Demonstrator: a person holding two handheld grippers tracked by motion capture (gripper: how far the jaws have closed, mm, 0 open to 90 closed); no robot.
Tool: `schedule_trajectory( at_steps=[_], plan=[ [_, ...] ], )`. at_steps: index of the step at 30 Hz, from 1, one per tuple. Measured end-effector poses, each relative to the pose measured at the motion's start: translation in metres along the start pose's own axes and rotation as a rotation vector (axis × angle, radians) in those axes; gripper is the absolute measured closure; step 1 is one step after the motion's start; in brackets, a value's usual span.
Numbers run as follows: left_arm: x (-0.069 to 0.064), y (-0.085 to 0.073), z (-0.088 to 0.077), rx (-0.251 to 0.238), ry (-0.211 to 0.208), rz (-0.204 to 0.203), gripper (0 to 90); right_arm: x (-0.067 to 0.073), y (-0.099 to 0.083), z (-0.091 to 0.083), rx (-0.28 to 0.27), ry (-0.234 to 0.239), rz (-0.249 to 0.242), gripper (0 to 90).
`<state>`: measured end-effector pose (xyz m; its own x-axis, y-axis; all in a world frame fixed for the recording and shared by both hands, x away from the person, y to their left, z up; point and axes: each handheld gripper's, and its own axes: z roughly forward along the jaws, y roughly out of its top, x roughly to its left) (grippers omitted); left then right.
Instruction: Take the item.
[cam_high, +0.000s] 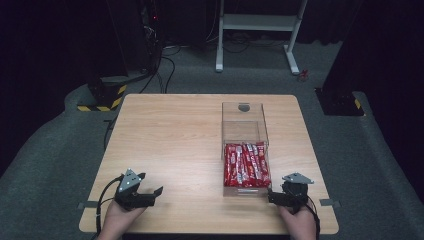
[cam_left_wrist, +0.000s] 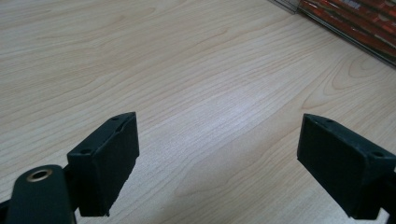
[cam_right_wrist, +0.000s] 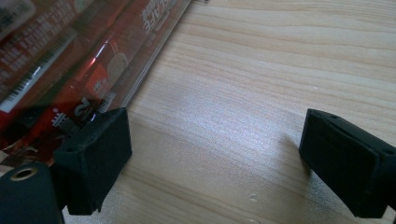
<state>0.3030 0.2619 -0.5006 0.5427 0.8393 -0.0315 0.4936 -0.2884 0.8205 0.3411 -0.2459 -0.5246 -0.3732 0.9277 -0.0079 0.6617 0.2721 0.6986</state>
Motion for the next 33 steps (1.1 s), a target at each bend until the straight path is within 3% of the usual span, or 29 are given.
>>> schedule_trajectory(
  at_steps=[22,24,25,26,27,33],
  plan=[
    [-0.009,0.007,-0.002,-0.027,-0.022,0.019,9.8,0.0,0.0,0.0,0.0,0.0,0.0,9.0],
    [-0.01,0.008,-0.002,-0.032,-0.025,0.011,9.8,0.0,0.0,0.0,0.0,0.001,0.0,9.0],
    [-0.015,0.009,0.0,-0.079,-0.031,-0.049,9.8,0.0,0.0,0.0,0.0,0.001,0.0,9.0],
    [-0.015,0.009,0.0,-0.079,-0.031,-0.049,9.8,0.0,0.0,0.0,0.0,0.001,0.0,9.0],
    [-0.012,0.012,-0.003,-0.043,-0.03,0.016,9.8,0.0,0.0,0.0,0.0,0.001,-0.001,9.1],
    [-0.017,0.017,-0.002,-0.048,-0.039,0.023,9.9,0.0,0.0,0.0,-0.001,0.002,-0.001,9.1]
  ],
)
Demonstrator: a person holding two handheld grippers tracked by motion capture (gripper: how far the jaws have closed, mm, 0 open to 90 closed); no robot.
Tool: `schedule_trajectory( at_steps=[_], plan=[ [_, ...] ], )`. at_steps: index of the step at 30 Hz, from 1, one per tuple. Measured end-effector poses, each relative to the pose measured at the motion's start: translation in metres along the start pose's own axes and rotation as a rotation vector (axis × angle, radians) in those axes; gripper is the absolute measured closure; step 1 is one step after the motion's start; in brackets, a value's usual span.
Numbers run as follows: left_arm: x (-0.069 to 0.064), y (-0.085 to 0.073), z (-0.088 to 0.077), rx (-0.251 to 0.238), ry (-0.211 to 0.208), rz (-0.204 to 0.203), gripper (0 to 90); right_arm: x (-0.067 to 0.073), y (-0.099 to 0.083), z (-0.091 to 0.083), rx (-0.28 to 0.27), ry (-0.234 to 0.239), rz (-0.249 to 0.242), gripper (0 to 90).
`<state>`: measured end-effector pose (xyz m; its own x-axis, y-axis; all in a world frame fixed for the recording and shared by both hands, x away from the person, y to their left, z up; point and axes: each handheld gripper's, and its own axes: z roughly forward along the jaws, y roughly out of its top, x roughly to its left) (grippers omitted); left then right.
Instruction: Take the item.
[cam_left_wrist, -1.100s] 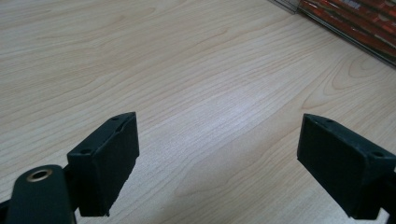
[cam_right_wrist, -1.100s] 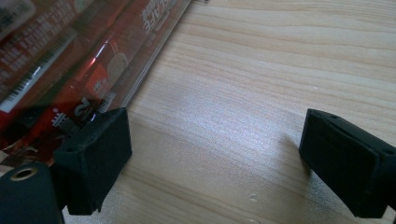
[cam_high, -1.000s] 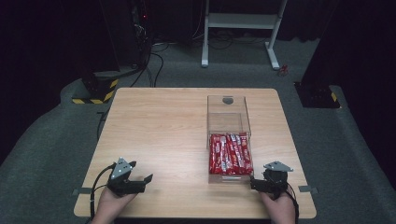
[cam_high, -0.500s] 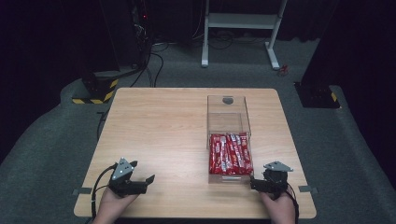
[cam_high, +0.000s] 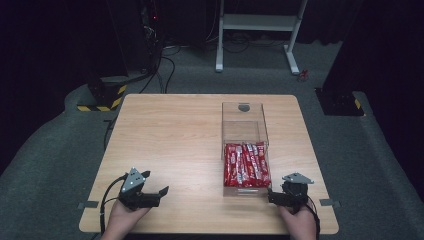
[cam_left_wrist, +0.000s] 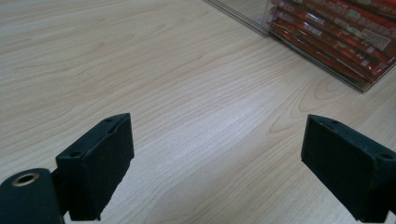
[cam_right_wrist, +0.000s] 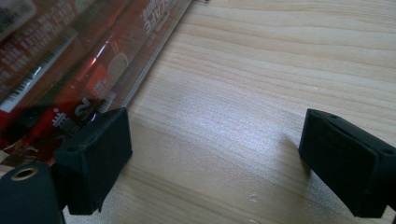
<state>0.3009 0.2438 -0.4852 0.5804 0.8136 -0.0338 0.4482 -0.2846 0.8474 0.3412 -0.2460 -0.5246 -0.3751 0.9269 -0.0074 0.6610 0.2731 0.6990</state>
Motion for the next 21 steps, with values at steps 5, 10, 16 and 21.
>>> schedule_trajectory(
  at_steps=[5,10,16,21],
  plan=[
    [-0.005,0.005,0.002,0.0,-0.005,0.009,10.0,0.0,0.0,0.0,-0.001,0.002,-0.002,9.1],
    [-0.009,0.009,0.004,-0.006,-0.012,0.013,10.3,0.0,0.0,0.0,0.0,0.002,-0.001,9.1],
    [-0.015,0.018,0.007,-0.013,-0.021,0.021,10.7,0.0,0.0,0.0,-0.001,0.004,-0.003,9.1],
    [-0.019,0.024,0.01,-0.021,-0.025,0.032,11.1,0.0,0.0,0.0,-0.001,0.004,-0.003,9.1]
  ],
)
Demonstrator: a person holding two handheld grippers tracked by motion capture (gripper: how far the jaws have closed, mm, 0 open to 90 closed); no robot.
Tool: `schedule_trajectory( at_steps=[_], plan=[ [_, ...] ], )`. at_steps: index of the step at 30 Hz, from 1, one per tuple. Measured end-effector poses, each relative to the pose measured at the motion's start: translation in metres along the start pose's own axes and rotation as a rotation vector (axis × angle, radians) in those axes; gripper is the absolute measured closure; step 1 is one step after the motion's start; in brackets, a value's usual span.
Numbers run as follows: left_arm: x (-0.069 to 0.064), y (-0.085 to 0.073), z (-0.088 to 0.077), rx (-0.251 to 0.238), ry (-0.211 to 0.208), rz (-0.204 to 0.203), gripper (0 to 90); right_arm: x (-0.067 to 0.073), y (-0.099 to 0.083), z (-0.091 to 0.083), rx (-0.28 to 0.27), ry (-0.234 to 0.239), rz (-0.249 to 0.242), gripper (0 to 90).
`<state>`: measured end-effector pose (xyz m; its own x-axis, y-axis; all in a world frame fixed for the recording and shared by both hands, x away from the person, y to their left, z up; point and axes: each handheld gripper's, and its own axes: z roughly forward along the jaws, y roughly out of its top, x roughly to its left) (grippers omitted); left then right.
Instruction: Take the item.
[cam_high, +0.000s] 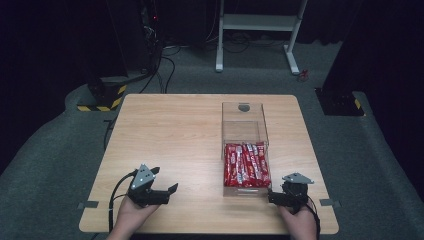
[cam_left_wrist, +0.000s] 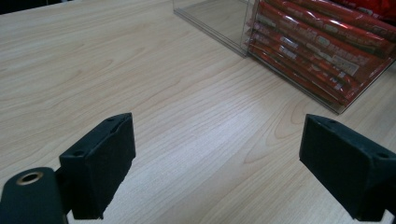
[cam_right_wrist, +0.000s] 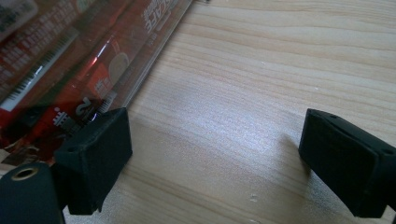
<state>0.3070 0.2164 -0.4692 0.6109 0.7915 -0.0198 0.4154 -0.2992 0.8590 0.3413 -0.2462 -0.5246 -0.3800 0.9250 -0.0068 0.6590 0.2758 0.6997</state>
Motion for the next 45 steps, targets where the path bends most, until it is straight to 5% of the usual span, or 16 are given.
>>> schedule_trajectory(
  at_steps=[45],
  plan=[
    [-0.033,0.042,0.022,-0.048,-0.068,0.036,12.4,0.0,0.0,0.0,0.0,0.002,-0.002,9.2]
  ],
)
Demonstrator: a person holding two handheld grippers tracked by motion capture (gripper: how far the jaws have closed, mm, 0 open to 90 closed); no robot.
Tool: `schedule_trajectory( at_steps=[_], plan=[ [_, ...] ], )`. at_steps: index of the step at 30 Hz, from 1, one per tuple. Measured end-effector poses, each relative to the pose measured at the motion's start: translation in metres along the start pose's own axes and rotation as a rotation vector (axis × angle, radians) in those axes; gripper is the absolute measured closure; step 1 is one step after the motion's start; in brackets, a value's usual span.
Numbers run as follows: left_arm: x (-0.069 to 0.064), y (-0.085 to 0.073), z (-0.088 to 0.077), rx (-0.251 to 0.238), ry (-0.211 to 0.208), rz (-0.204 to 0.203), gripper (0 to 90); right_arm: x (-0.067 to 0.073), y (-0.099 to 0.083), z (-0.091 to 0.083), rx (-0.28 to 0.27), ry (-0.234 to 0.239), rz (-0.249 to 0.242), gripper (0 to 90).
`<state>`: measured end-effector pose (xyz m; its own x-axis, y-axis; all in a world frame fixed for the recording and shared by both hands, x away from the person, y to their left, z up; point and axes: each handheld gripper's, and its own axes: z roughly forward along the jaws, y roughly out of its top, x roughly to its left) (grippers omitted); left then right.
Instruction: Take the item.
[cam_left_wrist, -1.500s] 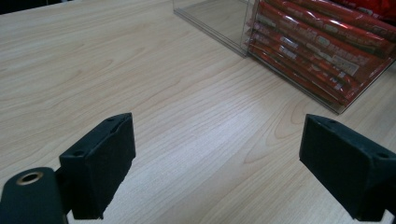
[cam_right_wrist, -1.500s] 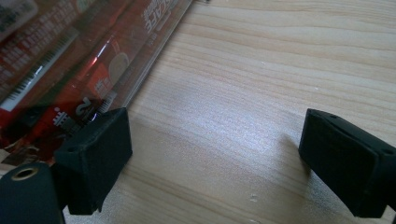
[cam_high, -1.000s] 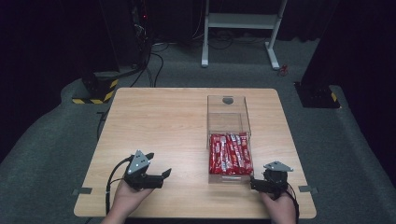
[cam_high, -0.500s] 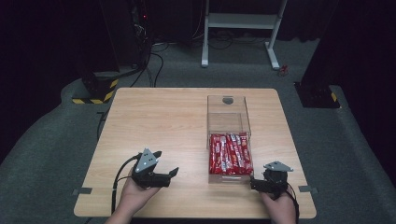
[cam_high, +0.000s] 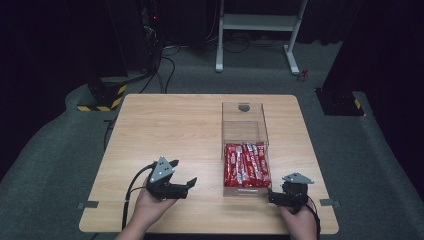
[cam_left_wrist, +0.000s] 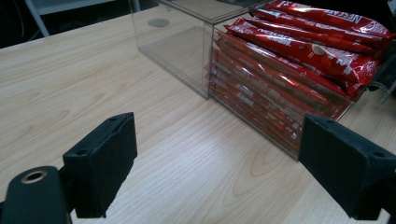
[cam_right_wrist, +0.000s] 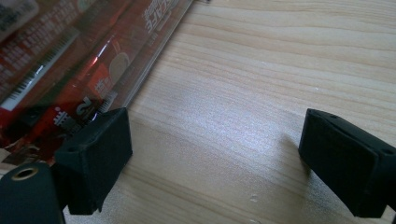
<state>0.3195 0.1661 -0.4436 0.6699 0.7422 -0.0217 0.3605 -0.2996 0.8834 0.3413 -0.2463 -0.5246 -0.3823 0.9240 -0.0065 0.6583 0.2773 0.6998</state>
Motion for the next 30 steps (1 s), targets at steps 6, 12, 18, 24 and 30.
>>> schedule_trajectory(
  at_steps=[6,12,18,24,30],
  plan=[
    [-0.004,0.004,0.004,0.0,-0.021,0.0,12.4,0.0,0.0,0.0,0.0,0.0,0.0,9.2],
    [-0.011,0.009,0.009,0.005,-0.016,0.035,12.3,0.0,0.0,0.0,0.0,0.0,-0.001,9.2],
    [-0.015,0.012,0.013,0.007,-0.027,0.035,11.8,0.0,0.0,0.0,0.0,0.001,-0.001,9.2],
    [-0.019,0.015,0.017,0.01,-0.036,0.037,12.1,0.0,0.0,0.0,-0.001,0.001,-0.003,9.4],
    [-0.024,0.017,0.02,-0.008,-0.046,0.036,12.5,0.0,0.0,0.0,0.001,0.002,-0.005,9.5]
  ],
)
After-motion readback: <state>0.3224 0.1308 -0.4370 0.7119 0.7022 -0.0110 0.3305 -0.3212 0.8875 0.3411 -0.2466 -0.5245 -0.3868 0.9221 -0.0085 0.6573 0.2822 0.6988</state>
